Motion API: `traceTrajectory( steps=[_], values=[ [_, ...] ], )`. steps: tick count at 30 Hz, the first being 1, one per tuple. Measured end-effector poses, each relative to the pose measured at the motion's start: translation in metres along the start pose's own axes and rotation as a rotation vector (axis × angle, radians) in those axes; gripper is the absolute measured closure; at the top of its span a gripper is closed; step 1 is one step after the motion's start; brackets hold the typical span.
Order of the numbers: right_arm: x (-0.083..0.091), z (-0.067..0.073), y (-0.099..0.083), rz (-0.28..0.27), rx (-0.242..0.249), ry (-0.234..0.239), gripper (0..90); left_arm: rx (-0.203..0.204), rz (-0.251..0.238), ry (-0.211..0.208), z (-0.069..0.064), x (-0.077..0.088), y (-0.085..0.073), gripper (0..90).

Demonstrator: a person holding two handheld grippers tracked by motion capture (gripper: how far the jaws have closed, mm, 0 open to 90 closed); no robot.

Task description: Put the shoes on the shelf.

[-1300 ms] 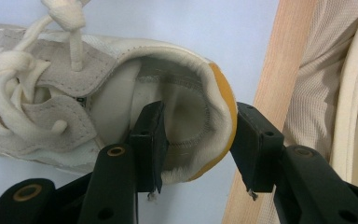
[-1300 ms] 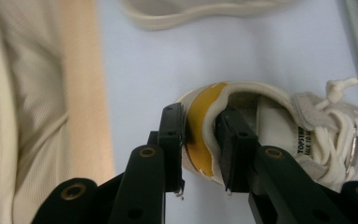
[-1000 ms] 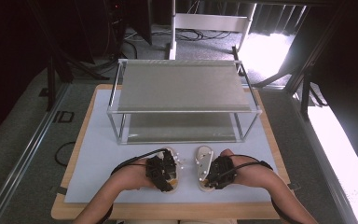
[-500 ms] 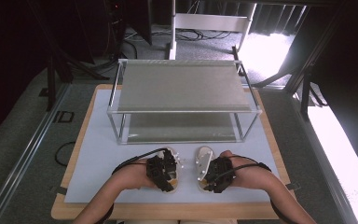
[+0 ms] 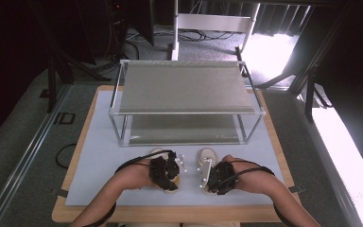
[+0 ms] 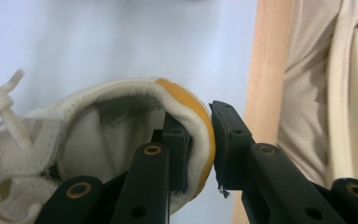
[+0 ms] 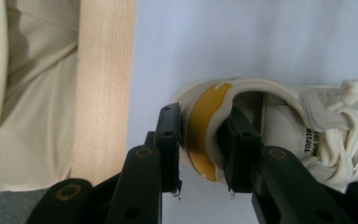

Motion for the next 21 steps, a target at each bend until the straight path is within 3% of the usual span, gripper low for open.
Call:
traceTrajectory(
  steps=[5, 6, 7, 10, 12, 15, 20, 21],
  values=[
    [0.005, -0.008, 0.001, -0.028, 0.006, -0.05, 70.6, -0.092, -0.096, 0.069, 0.005, 0.006, 0.009, 77.4],
    [0.006, -0.009, 0.001, -0.035, 0.007, -0.056, 70.6, -0.132, -0.109, 0.111, 0.007, 0.006, 0.011, 77.3],
    [0.007, -0.012, 0.002, -0.045, 0.006, -0.073, 70.6, -0.159, -0.12, 0.126, 0.008, 0.006, 0.013, 77.4],
    [0.01, -0.018, 0.002, -0.053, 0.011, -0.122, 70.7, -0.239, -0.16, 0.132, 0.009, 0.005, 0.016, 77.5],
    [0.011, -0.022, 0.001, -0.05, 0.007, -0.141, 70.6, -0.284, -0.158, 0.128, 0.011, 0.003, 0.016, 77.4],
    [0.011, -0.029, -0.002, -0.042, 0.01, -0.17, 70.5, -0.301, -0.158, 0.142, 0.019, 0.0, 0.019, 77.3],
    [0.012, -0.042, -0.006, -0.057, -0.001, -0.213, 70.5, -0.32, -0.209, 0.166, 0.034, -0.004, 0.022, 77.3],
    [0.012, -0.044, -0.007, -0.057, 0.0, -0.219, 70.5, -0.344, -0.213, 0.18, 0.037, -0.005, 0.023, 77.3]
  ],
)
Point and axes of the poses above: each handheld gripper's, and its own axes: x roughly backward along the jaws, y roughly out of its top, z roughly to its left, the point moved 7 cm from there along -x, roughly forward along the jaws, and after that the axes turned 9 degrees about y, right-handed, at the moved point
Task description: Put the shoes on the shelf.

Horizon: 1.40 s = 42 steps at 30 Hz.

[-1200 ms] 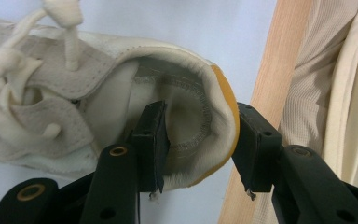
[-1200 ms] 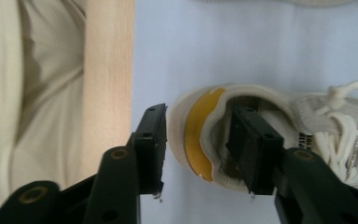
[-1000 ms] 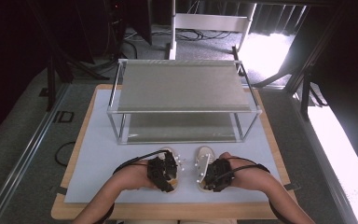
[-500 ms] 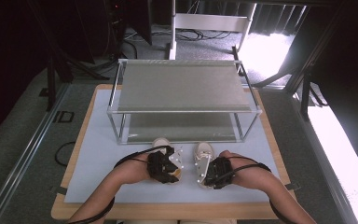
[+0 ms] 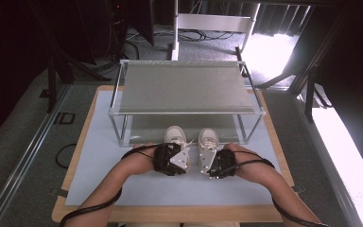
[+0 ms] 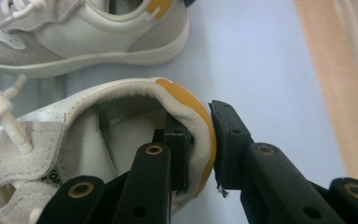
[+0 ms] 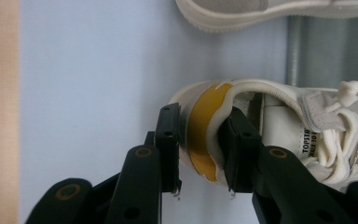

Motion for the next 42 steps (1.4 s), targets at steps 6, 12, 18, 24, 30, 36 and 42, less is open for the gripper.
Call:
traceTrajectory(
  steps=[6, 12, 18, 24, 30, 36, 42],
  values=[
    [-0.004, -0.019, -0.001, -0.029, -0.001, -0.002, 70.4, -0.055, -0.044, 0.001, 0.01, -0.01, -0.001, 77.1],
    [-0.011, -0.039, 0.001, -0.014, 0.042, -0.023, 70.4, -0.076, -0.03, -0.006, 0.022, -0.022, -0.005, 76.9],
    [-0.015, -0.054, 0.003, -0.022, 0.046, -0.009, 70.2, -0.082, -0.002, -0.003, 0.04, -0.031, -0.005, 76.3],
    [-0.019, -0.064, 0.001, 0.0, 0.034, -0.006, 70.2, 0.16, 0.027, -0.01, 0.033, -0.036, -0.013, 75.7],
    [-0.025, -0.072, -0.005, -0.048, 0.039, -0.025, 68.5, -0.131, -0.051, 0.021, 0.057, -0.045, -0.011, 73.0],
    [-0.014, -0.079, -0.008, -0.112, -0.011, -0.127, 54.0, -0.098, -0.066, 0.1, 0.061, -0.041, -0.012, 61.2],
    [0.005, -0.079, -0.009, -0.23, -0.144, -0.186, 52.3, 0.227, -0.054, 0.274, 0.077, -0.022, 0.0, 41.6]
  ],
)
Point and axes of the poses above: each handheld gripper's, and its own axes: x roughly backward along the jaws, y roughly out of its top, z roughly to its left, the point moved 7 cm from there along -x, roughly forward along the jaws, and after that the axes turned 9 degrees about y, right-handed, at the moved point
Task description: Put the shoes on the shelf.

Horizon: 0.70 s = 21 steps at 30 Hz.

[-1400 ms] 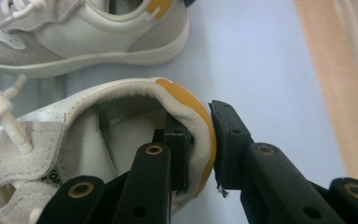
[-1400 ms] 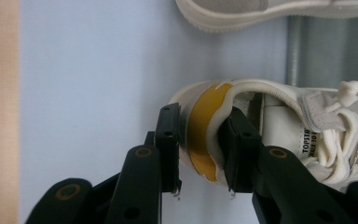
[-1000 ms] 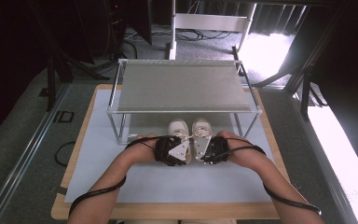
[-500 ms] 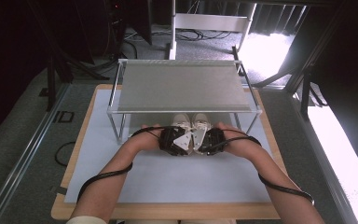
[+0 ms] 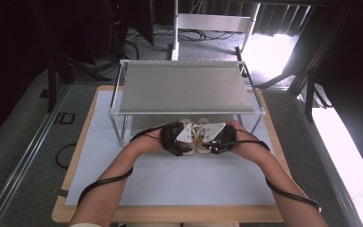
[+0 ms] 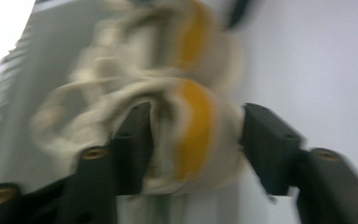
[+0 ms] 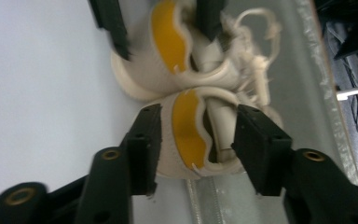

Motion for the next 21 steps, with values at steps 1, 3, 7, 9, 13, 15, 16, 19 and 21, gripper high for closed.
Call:
traceTrajectory(
  steps=[1, 3, 7, 9, 13, 15, 16, 19, 21],
  values=[
    [0.003, 0.0, 0.0, -0.035, -0.03, -0.002, 52.0, 0.064, -0.008, 0.02, 0.002, 0.004, 0.003, 41.6],
    [0.009, 0.0, -0.003, -0.082, -0.109, -0.04, 51.9, 0.148, -0.007, 0.057, 0.005, 0.011, 0.006, 41.6],
    [0.015, 0.008, -0.01, -0.152, -0.21, -0.093, 51.4, 0.211, 0.017, 0.067, -0.005, 0.018, 0.005, 41.7],
    [0.017, 0.014, -0.014, -0.178, -0.254, -0.115, 51.0, 0.224, 0.035, 0.076, -0.011, 0.02, 0.003, 41.5],
    [0.018, 0.027, -0.022, -0.217, -0.33, -0.133, 56.6, 0.288, 0.062, 0.105, -0.022, 0.025, -0.001, 41.8],
    [0.017, 0.035, -0.025, -0.237, -0.358, -0.135, 56.3, 0.332, 0.079, 0.119, -0.026, 0.027, -0.003, 41.9],
    [0.017, 0.038, -0.026, -0.239, -0.364, -0.14, 57.7, 0.349, 0.084, 0.121, -0.029, 0.028, -0.004, 42.6],
    [0.017, 0.047, -0.031, -0.264, -0.399, -0.159, 60.3, 0.382, 0.106, 0.129, -0.04, 0.03, -0.007, 43.4],
    [0.016, 0.05, -0.033, -0.275, -0.43, -0.158, 59.3, 0.399, 0.11, 0.131, -0.047, 0.029, -0.01, 43.4]
  ],
)
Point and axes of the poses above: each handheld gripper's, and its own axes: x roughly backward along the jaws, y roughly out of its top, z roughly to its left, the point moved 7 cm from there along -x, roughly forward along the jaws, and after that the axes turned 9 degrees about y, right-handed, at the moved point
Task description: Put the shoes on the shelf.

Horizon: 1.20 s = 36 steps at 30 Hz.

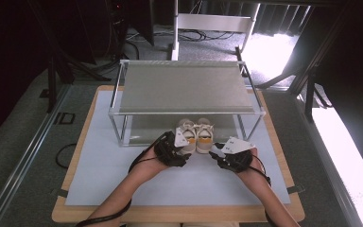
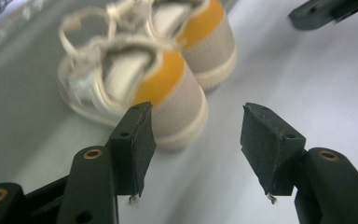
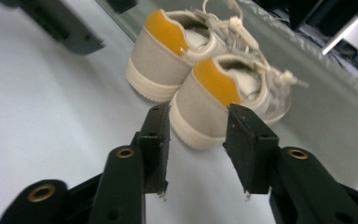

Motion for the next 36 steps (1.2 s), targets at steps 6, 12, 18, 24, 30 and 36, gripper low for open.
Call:
traceTrajectory(
  steps=[6, 12, 18, 24, 30, 36],
  values=[
    [-0.006, 0.006, -0.014, -0.007, -0.089, 0.008, 67.2, 0.082, -0.003, 0.007, -0.009, 0.001, -0.009, 54.6],
    [-0.014, 0.016, -0.02, 0.012, -0.11, 0.01, 88.8, 0.129, 0.005, 0.022, -0.006, -0.001, -0.015, 76.8],
    [-0.019, 0.014, -0.014, 0.013, -0.132, -0.018, 90.0, 0.13, 0.013, 0.009, -0.006, -0.009, -0.016, 87.9],
    [-0.026, 0.003, -0.006, 0.001, -0.173, -0.063, 89.5, 0.088, 0.022, 0.032, -0.006, -0.022, -0.012, 87.6],
    [-0.037, -0.006, -0.007, 0.018, -0.198, -0.075, 87.3, 0.09, 0.02, 0.03, 0.0, -0.028, -0.008, 87.6],
    [-0.041, -0.01, -0.006, 0.012, -0.205, -0.088, 87.2, 0.044, 0.025, 0.024, 0.005, -0.034, -0.005, 87.8]
  ],
)
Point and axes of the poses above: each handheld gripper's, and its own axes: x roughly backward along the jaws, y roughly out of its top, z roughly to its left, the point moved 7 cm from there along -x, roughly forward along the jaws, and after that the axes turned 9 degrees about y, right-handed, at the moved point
